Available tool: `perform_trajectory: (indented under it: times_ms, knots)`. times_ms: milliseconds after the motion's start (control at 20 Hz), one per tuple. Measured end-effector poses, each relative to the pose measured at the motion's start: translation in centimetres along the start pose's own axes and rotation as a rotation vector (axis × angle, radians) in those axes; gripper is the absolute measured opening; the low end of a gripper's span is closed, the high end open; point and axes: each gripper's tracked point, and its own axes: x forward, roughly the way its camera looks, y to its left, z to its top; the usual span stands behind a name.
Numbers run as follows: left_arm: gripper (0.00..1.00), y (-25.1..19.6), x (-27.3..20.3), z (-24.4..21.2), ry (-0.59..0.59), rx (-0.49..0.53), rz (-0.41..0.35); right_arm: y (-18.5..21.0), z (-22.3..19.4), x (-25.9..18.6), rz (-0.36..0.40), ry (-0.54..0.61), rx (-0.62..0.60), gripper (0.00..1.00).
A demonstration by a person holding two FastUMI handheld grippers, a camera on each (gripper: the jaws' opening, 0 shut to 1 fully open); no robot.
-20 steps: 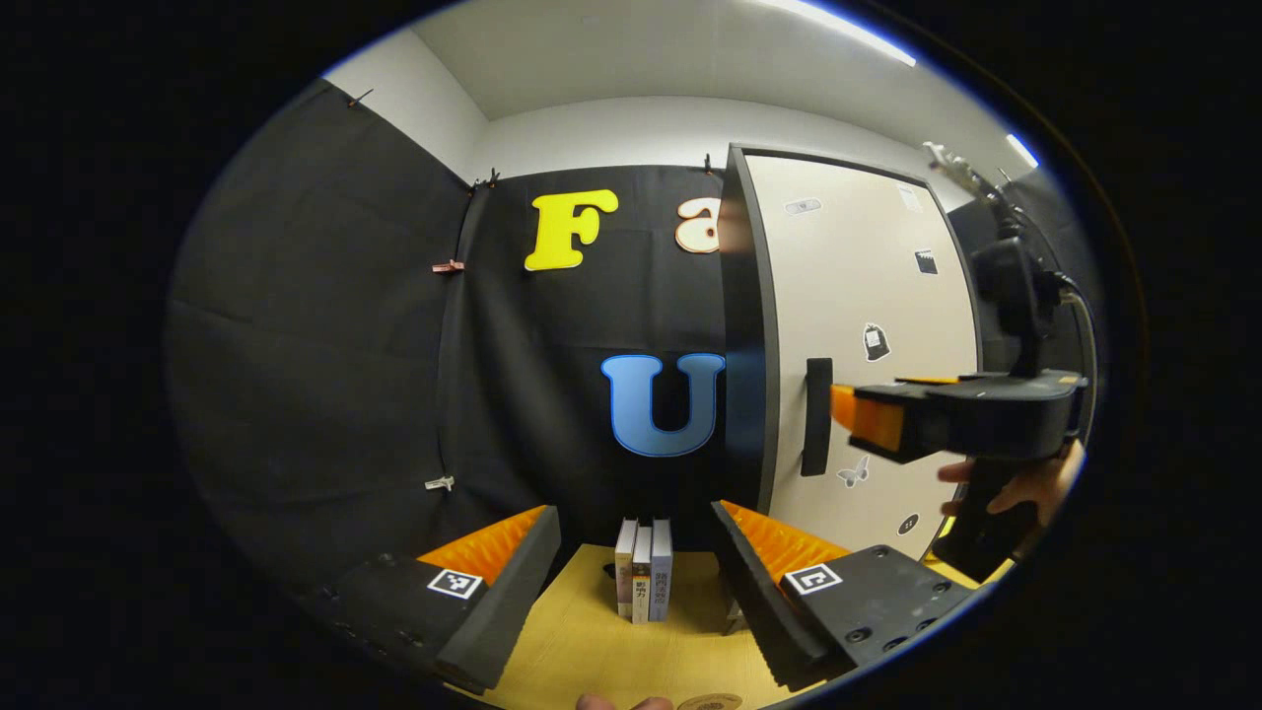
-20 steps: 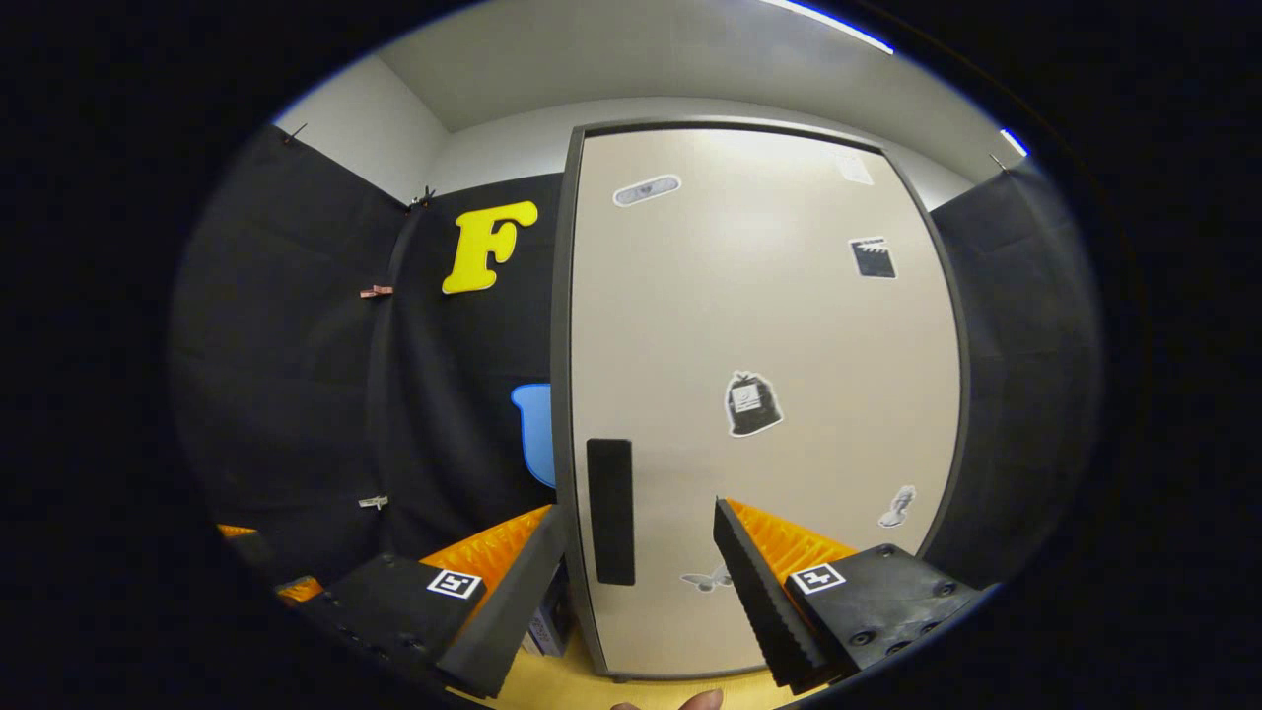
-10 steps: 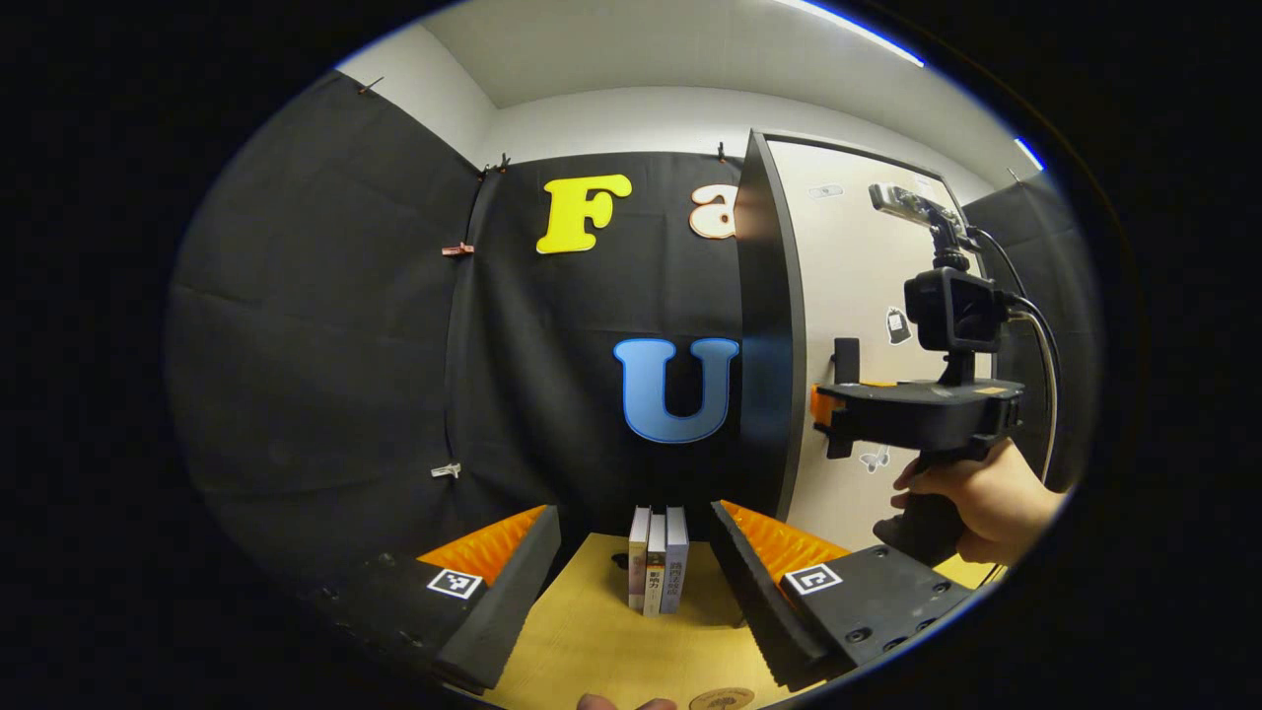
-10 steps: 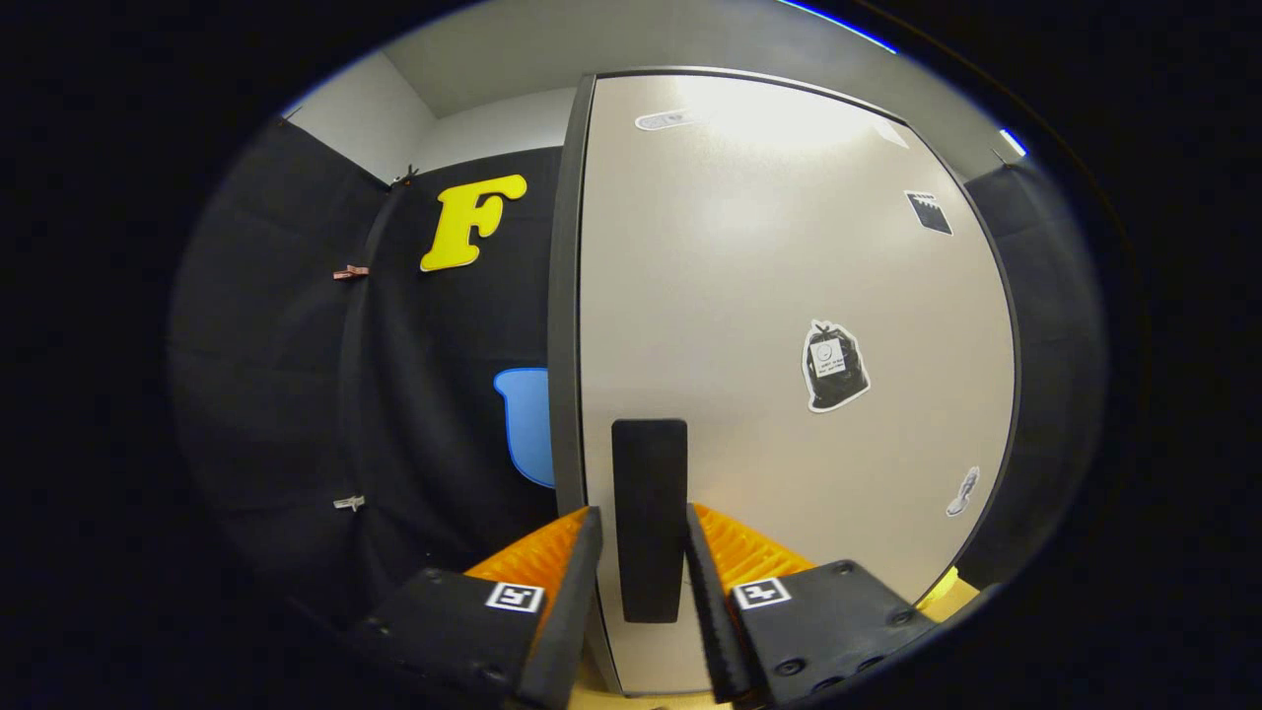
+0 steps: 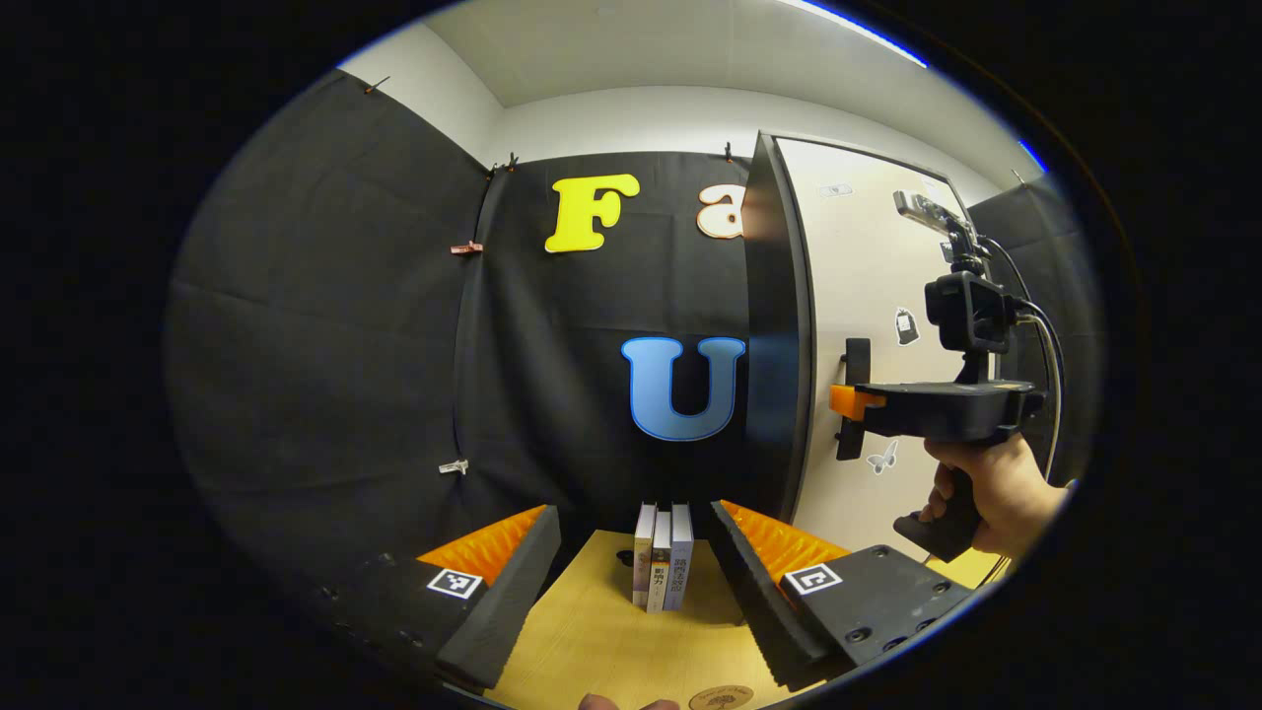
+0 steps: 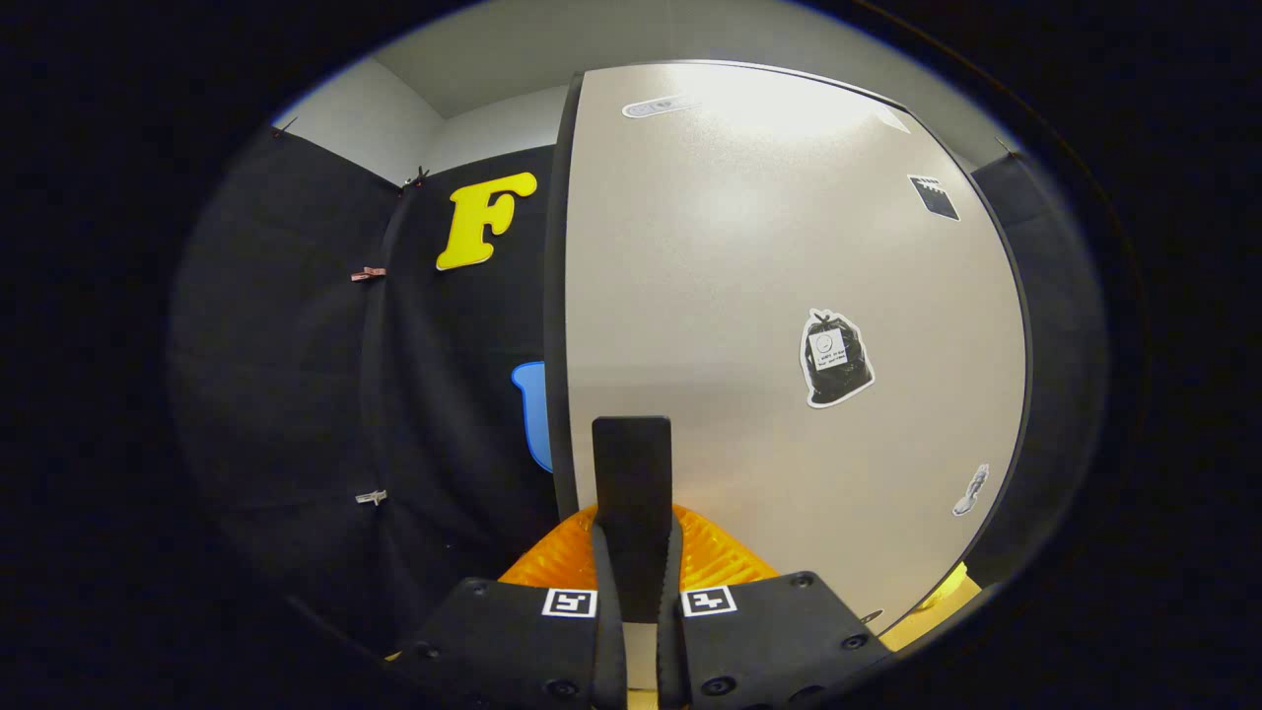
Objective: Open the cabinet door with the right hand, grasp the bottle in the cabinet with the left hand and place it on the coaster, then close the cabinet door with the right hand.
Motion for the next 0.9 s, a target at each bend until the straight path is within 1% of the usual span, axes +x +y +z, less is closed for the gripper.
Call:
perform_trajectory:
  times_ms: [300,400,650,750,800,900]
  knots:
    - [0.95,-1.9,-2.1,0.9,-0.016,0.008,-0.009,0.4,1.1,-3.4,0.116,0.015,0.045,0.16]
    - [0.95,-2.8,-2.5,1.2,-0.020,0.009,-0.015,0.2,1.6,-5.1,0.135,0.013,0.052,0.16]
    - [0.95,-5.3,-3.5,2.2,-0.043,0.011,-0.034,-1.5,2.0,-9.9,0.165,0.012,0.044,0.16]
    - [0.95,-6.4,-3.8,2.6,-0.053,0.007,-0.043,-2.3,2.1,-11.7,0.163,0.013,0.044,0.16]
    - [0.97,-7.1,-3.9,2.6,-0.056,0.008,-0.051,-2.9,2.2,-12.5,0.159,0.013,0.041,0.16]
    - [0.95,-8.1,-4.2,2.8,-0.060,0.012,-0.064,-4.1,2.6,-13.7,0.149,0.013,0.045,0.16]
